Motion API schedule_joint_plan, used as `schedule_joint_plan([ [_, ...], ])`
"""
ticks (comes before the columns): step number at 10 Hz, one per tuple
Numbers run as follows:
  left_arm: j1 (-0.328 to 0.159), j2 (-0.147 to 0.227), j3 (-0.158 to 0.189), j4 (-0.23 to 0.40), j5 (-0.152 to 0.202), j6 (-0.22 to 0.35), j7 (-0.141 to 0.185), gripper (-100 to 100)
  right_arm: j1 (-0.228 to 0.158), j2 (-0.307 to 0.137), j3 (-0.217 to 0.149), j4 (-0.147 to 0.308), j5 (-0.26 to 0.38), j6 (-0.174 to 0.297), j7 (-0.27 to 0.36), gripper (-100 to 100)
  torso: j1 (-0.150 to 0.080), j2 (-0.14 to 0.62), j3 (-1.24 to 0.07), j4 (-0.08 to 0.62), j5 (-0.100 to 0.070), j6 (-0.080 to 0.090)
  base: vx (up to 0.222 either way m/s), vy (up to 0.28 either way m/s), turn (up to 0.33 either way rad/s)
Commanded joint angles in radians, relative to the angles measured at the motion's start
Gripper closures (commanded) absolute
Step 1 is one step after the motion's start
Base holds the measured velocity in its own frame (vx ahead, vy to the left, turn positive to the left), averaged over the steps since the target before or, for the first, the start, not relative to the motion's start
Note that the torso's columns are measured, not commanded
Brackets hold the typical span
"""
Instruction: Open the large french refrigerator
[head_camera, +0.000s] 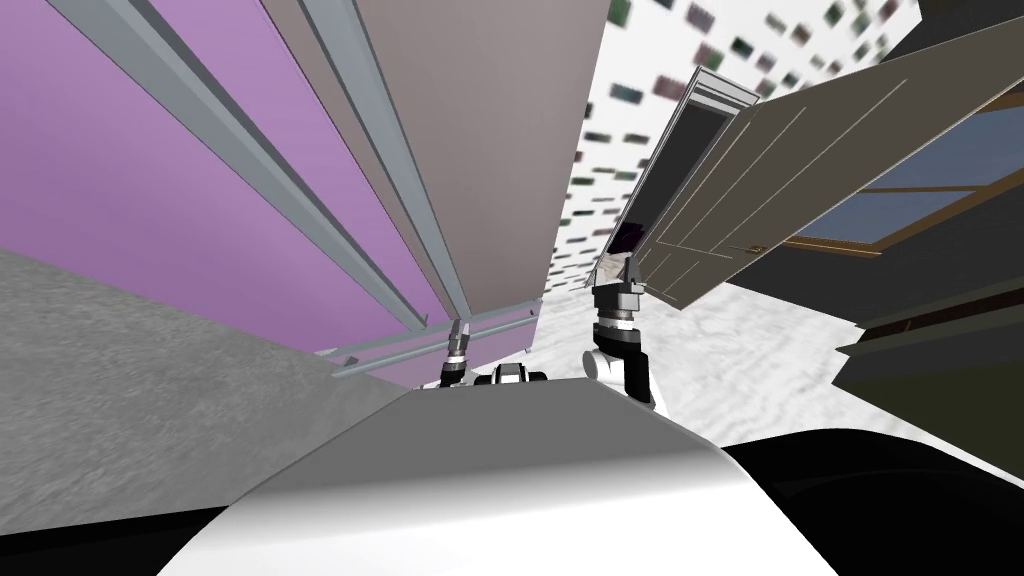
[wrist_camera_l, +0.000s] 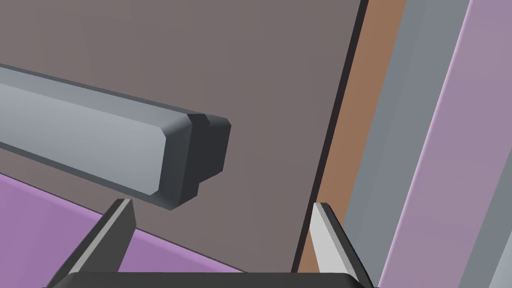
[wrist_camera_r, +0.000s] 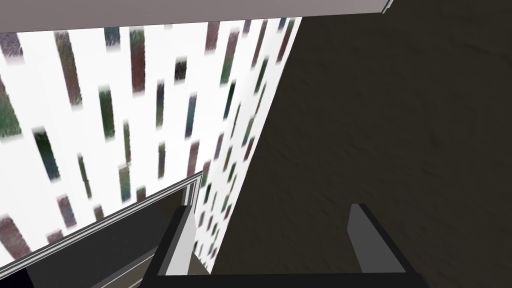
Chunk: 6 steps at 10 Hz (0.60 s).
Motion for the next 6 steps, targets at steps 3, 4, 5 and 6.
schedule_joint_plan([
  [3, 0.001, -0.004, 0.000, 0.013, 0.000, -0.038, -0.002, 100, 0.000, 0.000, 0.000, 0.000, 0.000, 0.000, 0.000, 0, 0.000, -0.002, 0.001, -0.008, 0.004, 0.000, 0.012, 0.002, -0.007],
  [4, 0.017, -0.004, -0.003, 0.026, -0.001, -0.066, -0.002, 100, 0.000, 0.000, 0.000, 0.000, 0.000, 0.000, 0.000, 0, 0.000, -0.006, -0.001, -0.012, 0.006, 0.002, 0.027, 0.006, -0.028],
  [5, 0.023, -0.004, -0.004, 0.030, -0.002, -0.076, -0.002, 100, 0.000, 0.000, 0.000, 0.000, 0.000, 0.000, 0.000, 0, 0.001, -0.007, -0.002, -0.013, 0.007, 0.002, 0.013, 0.008, -0.025],
  [6, 0.016, -0.002, -0.001, 0.019, 0.000, -0.069, 0.001, 100, 0.000, 0.000, 0.000, 0.000, 0.000, 0.000, 0.000, 0, 0.001, -0.004, -0.001, -0.011, 0.006, 0.000, 0.000, 0.000, 0.000],
])
